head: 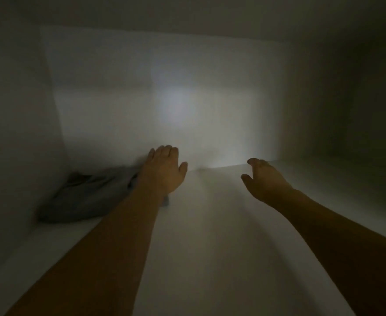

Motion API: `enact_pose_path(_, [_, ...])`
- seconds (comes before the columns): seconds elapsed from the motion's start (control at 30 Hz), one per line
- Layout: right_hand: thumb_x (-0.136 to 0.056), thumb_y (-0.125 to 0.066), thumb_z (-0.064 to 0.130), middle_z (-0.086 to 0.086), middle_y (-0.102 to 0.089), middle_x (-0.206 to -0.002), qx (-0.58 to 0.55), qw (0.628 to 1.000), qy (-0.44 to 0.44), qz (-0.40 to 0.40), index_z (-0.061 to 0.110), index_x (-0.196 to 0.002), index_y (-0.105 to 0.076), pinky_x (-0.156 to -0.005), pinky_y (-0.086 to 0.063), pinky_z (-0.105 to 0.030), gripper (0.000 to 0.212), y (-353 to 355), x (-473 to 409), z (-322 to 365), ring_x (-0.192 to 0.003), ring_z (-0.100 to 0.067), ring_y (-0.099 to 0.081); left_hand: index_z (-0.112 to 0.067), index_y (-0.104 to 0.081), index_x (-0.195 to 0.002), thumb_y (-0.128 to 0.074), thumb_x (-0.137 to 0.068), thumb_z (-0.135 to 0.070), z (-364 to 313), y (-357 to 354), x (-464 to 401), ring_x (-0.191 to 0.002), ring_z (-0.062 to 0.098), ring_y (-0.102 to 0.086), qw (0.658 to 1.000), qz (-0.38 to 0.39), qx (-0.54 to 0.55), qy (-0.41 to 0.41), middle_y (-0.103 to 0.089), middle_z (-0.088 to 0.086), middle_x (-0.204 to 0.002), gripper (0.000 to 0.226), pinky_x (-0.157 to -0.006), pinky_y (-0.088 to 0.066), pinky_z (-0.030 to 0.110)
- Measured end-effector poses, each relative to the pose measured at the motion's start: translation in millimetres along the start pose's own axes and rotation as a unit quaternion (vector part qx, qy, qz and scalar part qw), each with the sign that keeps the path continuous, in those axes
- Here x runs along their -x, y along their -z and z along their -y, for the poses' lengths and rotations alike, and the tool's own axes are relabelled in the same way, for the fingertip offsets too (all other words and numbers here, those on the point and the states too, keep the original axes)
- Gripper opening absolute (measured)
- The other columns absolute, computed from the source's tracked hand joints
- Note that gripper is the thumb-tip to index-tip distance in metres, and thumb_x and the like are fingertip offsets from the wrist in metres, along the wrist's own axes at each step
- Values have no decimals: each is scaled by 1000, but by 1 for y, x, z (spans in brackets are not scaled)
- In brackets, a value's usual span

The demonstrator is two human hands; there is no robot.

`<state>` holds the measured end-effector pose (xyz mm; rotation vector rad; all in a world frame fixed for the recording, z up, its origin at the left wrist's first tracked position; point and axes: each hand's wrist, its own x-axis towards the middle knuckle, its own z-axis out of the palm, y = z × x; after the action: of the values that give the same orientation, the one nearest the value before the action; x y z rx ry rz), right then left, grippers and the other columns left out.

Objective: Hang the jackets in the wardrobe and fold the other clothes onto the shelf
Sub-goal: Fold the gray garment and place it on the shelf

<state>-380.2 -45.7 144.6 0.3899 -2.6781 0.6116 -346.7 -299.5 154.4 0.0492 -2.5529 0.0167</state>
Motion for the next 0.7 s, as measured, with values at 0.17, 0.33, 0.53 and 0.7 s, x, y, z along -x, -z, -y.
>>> enact_pose_path(0.17, [-99, -44, 35, -12, -37, -149, 69, 994, -77, -25, 12, -147, -27, -107, -37, -42, 56, 89, 77, -85, -132, -33, -40, -9, -29, -149, -33, -100, -43, -133, 18, 19, -144, 26, -22, 994, -6, 63, -92, -30, 11, -155, 60, -120, -6, 42])
enact_pose_path(0.33, [-98, -44, 35, -11, -37, -148, 97, 986, -126, -58, 11, -146, -28, -110, -31, -40, 56, 146, 168, -148, -135, -29, -35, -11, -29, -148, -32, -100, -41, -239, 41, 60, -145, 23, -20, 983, -25, 102, -154, -28, 8, -156, 57, -121, -4, 43])
enact_pose_path(0.53, [-99, -45, 32, -6, -29, -154, 101, 984, -138, -59, 14, -149, -25, -116, -23, -39, 58, 185, 269, -190, -142, -25, -25, -10, -21, -151, -32, -99, -45, -321, 42, 118, -146, 26, -12, 966, -11, 123, -225, -19, 10, -158, 64, -120, 0, 43])
enact_pose_path(0.7, [-99, -43, 33, -6, -29, -154, 116, 973, -187, -73, 13, -149, -25, -115, -24, -37, 57, 215, 342, -211, -141, -25, -26, -11, -23, -151, -36, -98, -47, -382, 42, 157, -146, 28, -14, 944, -2, 149, -295, -18, 10, -158, 66, -120, -3, 42])
